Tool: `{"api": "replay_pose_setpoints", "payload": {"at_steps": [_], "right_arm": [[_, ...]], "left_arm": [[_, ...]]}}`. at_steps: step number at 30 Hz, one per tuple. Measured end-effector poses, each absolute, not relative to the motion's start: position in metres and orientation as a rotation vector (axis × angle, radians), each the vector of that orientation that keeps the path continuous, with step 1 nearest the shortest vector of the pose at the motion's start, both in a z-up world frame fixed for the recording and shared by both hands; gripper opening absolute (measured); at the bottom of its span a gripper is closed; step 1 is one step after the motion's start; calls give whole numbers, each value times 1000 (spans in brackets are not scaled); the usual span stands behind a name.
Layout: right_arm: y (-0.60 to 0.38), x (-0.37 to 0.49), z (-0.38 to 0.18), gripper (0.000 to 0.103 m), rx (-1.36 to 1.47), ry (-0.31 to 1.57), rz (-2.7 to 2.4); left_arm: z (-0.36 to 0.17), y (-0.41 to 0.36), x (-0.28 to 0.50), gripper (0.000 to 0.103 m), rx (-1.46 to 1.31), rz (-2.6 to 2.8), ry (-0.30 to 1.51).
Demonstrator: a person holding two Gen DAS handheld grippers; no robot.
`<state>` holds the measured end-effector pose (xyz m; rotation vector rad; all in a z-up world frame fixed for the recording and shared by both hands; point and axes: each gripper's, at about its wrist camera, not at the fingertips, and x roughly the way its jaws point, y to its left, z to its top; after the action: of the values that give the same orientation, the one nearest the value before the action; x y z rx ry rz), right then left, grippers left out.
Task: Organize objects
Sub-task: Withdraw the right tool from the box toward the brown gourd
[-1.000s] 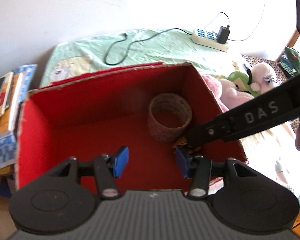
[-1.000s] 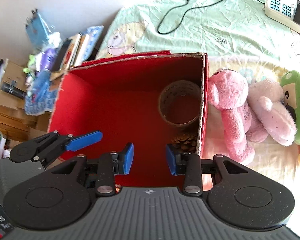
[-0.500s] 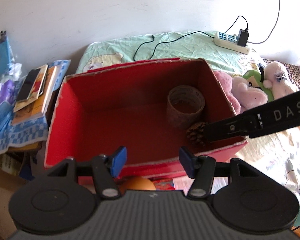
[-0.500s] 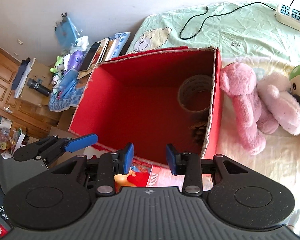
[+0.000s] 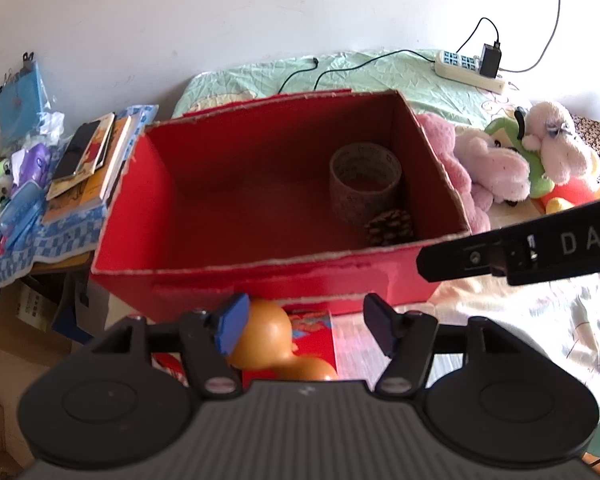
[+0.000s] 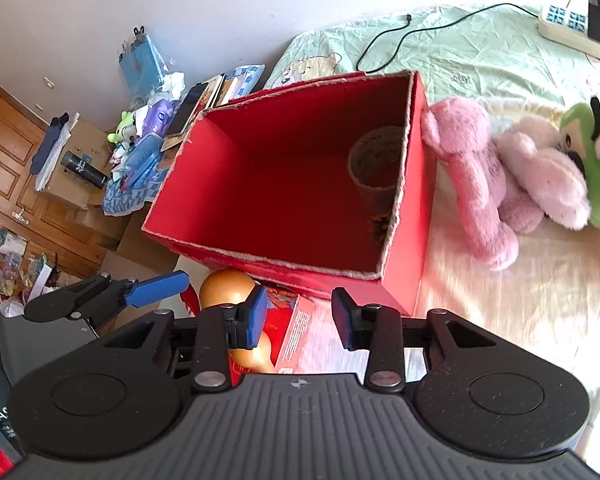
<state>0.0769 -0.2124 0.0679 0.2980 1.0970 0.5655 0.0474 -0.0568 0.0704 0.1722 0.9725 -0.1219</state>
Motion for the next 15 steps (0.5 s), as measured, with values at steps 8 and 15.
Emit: {"api": "replay_pose_setpoints", "payload": {"at_steps": [8,15], "right_arm": [[-215,61,51,39,336,1111,562],[-214,45,40,39,377,1104,556]], "left_arm": [[59,-61,32,67,177,-106,999],[51,-64,18,69,184,-98,1018]]}}
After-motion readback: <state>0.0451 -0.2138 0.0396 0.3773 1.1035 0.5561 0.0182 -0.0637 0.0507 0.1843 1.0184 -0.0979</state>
